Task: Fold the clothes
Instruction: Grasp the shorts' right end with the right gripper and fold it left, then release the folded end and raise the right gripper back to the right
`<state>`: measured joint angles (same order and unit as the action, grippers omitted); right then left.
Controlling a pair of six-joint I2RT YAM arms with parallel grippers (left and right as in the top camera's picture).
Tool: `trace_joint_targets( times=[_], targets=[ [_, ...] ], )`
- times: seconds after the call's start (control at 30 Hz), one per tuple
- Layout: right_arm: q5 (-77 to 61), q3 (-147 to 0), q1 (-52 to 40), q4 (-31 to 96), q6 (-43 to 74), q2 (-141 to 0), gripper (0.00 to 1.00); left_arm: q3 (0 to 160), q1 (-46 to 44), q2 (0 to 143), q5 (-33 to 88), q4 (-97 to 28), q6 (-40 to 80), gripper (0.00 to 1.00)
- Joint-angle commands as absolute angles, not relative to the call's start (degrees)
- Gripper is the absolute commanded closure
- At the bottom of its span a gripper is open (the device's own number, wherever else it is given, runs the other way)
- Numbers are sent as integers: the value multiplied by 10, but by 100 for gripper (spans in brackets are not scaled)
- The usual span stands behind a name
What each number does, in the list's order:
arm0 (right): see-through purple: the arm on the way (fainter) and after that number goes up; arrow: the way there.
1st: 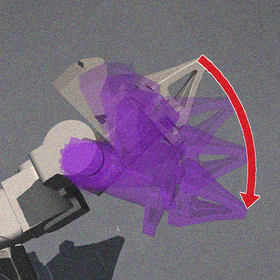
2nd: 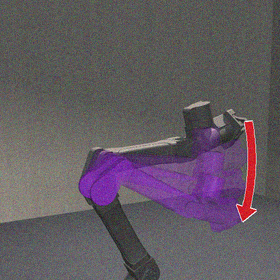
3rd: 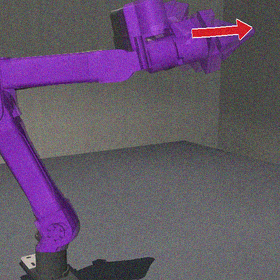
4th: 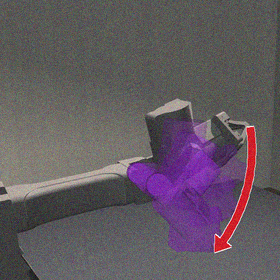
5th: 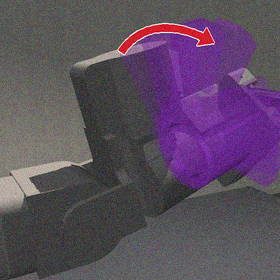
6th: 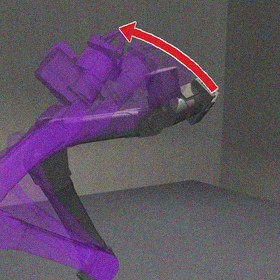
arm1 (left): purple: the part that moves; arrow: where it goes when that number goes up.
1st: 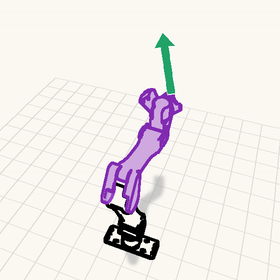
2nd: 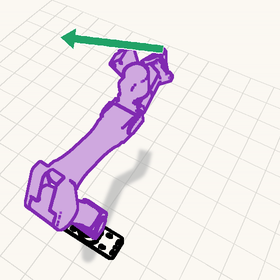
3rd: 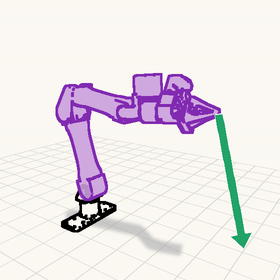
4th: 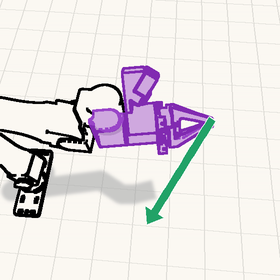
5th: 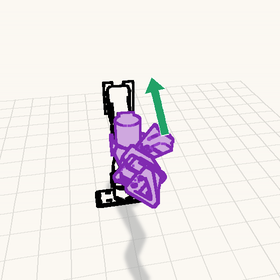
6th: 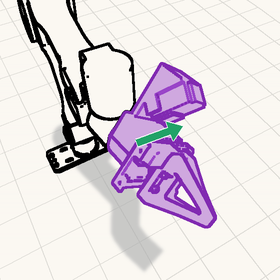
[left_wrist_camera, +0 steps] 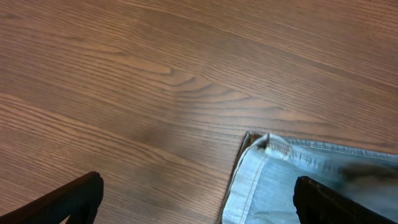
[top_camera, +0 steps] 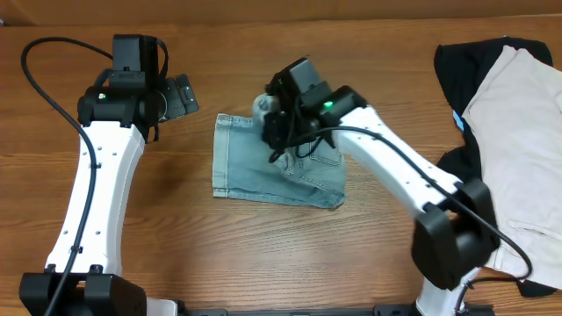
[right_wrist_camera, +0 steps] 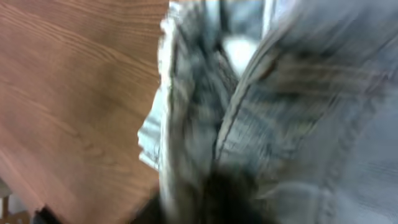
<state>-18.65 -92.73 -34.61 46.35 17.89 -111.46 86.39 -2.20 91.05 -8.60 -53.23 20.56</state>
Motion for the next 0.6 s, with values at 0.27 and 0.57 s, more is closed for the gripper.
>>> trace_joint_targets(
  times=[0.27, 0.57],
  targets=[
    [-258, -938, -352, 425, 200, -1095, 42, 866, -22, 916, -79, -538, 197, 0],
    [-251, -938, -195, 510, 189, -994, 23, 857, -23, 916, 5, -587, 167, 0]
  ],
)
